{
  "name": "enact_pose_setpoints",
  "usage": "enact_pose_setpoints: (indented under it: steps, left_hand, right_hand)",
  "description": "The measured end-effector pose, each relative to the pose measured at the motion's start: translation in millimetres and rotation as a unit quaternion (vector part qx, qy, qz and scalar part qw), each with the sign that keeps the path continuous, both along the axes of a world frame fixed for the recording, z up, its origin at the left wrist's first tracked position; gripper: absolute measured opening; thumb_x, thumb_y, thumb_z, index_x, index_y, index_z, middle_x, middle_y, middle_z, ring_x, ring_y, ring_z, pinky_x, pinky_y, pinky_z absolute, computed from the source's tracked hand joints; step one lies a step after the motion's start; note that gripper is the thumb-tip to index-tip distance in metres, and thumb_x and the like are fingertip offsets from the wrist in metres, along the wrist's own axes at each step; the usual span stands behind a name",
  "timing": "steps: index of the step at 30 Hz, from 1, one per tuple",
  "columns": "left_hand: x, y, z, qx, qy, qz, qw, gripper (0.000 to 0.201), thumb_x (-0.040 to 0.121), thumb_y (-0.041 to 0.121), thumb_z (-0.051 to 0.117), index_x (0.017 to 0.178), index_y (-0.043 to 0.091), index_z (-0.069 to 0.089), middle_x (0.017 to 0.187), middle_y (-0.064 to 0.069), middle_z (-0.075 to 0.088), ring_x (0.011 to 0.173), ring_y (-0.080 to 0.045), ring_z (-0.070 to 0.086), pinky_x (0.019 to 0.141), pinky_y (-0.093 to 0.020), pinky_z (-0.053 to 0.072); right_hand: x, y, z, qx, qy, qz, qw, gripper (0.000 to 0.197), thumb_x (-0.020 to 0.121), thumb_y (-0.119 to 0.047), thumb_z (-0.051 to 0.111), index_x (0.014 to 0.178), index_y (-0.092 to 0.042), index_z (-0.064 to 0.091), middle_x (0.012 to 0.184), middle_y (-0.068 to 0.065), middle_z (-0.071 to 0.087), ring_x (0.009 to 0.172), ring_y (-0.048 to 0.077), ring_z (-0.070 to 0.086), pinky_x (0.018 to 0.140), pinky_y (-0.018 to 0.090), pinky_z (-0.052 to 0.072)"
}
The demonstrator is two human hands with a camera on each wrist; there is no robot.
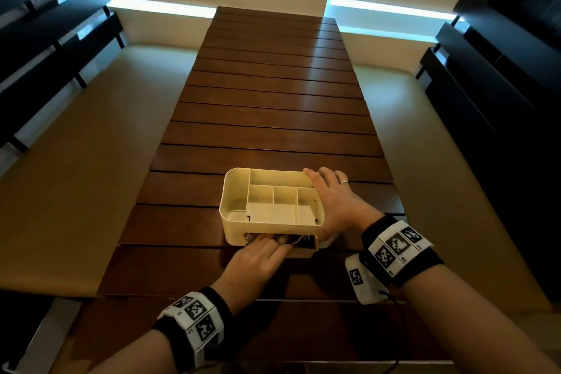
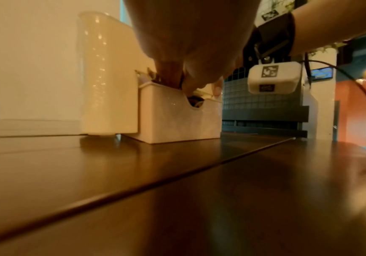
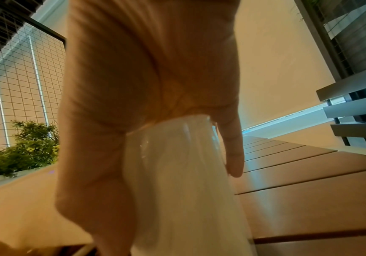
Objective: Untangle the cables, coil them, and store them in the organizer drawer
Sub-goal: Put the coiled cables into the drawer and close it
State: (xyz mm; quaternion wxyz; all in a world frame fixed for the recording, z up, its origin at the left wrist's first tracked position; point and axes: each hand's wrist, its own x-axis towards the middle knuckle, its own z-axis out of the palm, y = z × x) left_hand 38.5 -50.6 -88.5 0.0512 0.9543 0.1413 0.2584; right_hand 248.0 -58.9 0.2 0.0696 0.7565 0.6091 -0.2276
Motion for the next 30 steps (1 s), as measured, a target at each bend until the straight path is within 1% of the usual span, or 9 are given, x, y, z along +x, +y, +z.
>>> enact_pose_setpoints:
  steps: [2, 6, 13, 15, 18, 23, 25, 28, 30]
  left_hand:
    - [-6, 0, 5, -0.003, -0.04, 0.021, 0.999, 0.013, 0.082, 0.009, 0.058, 0.092, 0.009, 0.066, 0.088, -0.006, 0.07, 0.074, -0.017, 0.066, 0.062, -0.024, 0.052]
    - [-10, -11, 4, 0.019, 0.003, 0.075, 0.997, 0.023, 0.081, 0.01, 0.051, 0.089, 0.009, 0.073, 0.089, -0.007, 0.069, 0.071, -0.018, 0.064, 0.056, -0.027, 0.052]
    - [-2, -22, -10, 0.049, 0.136, 0.103, 0.984, 0.038, 0.079, 0.006, 0.04, 0.109, 0.0, 0.063, 0.096, -0.016, 0.068, 0.084, -0.03, 0.066, 0.078, -0.038, 0.057]
    - [2, -24, -7, 0.048, 0.172, 0.117, 0.977, 0.037, 0.075, 0.01, 0.05, 0.11, 0.0, 0.056, 0.094, -0.016, 0.067, 0.081, -0.03, 0.065, 0.075, -0.038, 0.057]
    - [11, -27, -4, 0.033, 0.255, 0.13, 0.958, 0.052, 0.055, 0.02, 0.073, 0.101, -0.001, 0.067, 0.09, -0.019, 0.066, 0.077, -0.034, 0.064, 0.072, -0.039, 0.056]
    - [24, -34, -1, 0.022, 0.362, 0.181, 0.914, 0.051, 0.056, 0.035, 0.081, 0.095, 0.003, 0.073, 0.094, -0.022, 0.068, 0.083, -0.038, 0.066, 0.079, -0.047, 0.054]
    - [28, -42, 11, 0.004, 0.403, 0.203, 0.892, 0.058, 0.062, 0.04, 0.079, 0.106, 0.002, 0.07, 0.108, -0.025, 0.065, 0.099, -0.044, 0.062, 0.092, -0.056, 0.045]
    - [26, -49, 8, -0.022, 0.371, 0.208, 0.905, 0.064, 0.082, 0.03, 0.062, 0.131, -0.007, 0.044, 0.138, -0.034, 0.035, 0.128, -0.051, 0.036, 0.11, -0.06, 0.009]
    - [12, -47, 14, -0.044, 0.278, 0.191, 0.94, 0.063, 0.067, 0.025, 0.073, 0.122, 0.0, 0.057, 0.125, -0.023, 0.054, 0.119, -0.039, 0.053, 0.109, -0.05, 0.013]
  right_hand:
    - [1, 0, -1, 0.004, 0.002, 0.0, 1.0, 0.13, 0.053, -0.035, 0.085, 0.145, -0.029, -0.008, 0.146, 0.001, 0.009, 0.136, 0.033, 0.0, 0.109, 0.051, 0.03]
    - [1, 0, -1, 0.004, 0.009, -0.001, 1.0, 0.129, 0.054, -0.035, 0.085, 0.145, -0.03, -0.008, 0.147, 0.001, 0.008, 0.136, 0.033, -0.001, 0.109, 0.051, 0.031]
    - [0, 0, 1, -0.007, 0.001, 0.001, 1.0, 0.131, 0.054, -0.033, 0.085, 0.145, -0.029, -0.009, 0.148, 0.001, 0.005, 0.137, 0.034, -0.003, 0.108, 0.051, 0.031]
    - [-1, 0, 2, -0.009, 0.0, 0.002, 1.0, 0.132, 0.054, -0.034, 0.085, 0.145, -0.029, -0.01, 0.149, 0.001, 0.004, 0.138, 0.035, -0.004, 0.108, 0.051, 0.031]
    - [-1, -2, 3, -0.013, -0.002, 0.007, 1.0, 0.132, 0.054, -0.034, 0.085, 0.145, -0.028, -0.01, 0.149, 0.002, 0.004, 0.138, 0.035, -0.004, 0.108, 0.052, 0.03]
    - [-5, -8, 5, -0.023, -0.002, 0.013, 1.0, 0.13, 0.057, -0.033, 0.084, 0.145, -0.027, -0.012, 0.151, 0.003, 0.001, 0.139, 0.035, -0.006, 0.108, 0.052, 0.029]
    - [-6, -13, 5, -0.019, 0.004, 0.013, 1.0, 0.129, 0.057, -0.033, 0.084, 0.145, -0.028, -0.011, 0.15, 0.002, 0.001, 0.139, 0.034, -0.006, 0.107, 0.052, 0.03]
    - [-6, -16, 4, -0.007, 0.007, 0.008, 1.0, 0.128, 0.057, -0.034, 0.083, 0.145, -0.029, -0.01, 0.149, 0.001, 0.003, 0.138, 0.032, -0.004, 0.106, 0.051, 0.032]
    - [-6, -15, 4, -0.008, 0.006, 0.01, 1.0, 0.128, 0.057, -0.034, 0.083, 0.145, -0.029, -0.01, 0.149, 0.001, 0.003, 0.137, 0.032, -0.004, 0.107, 0.051, 0.031]
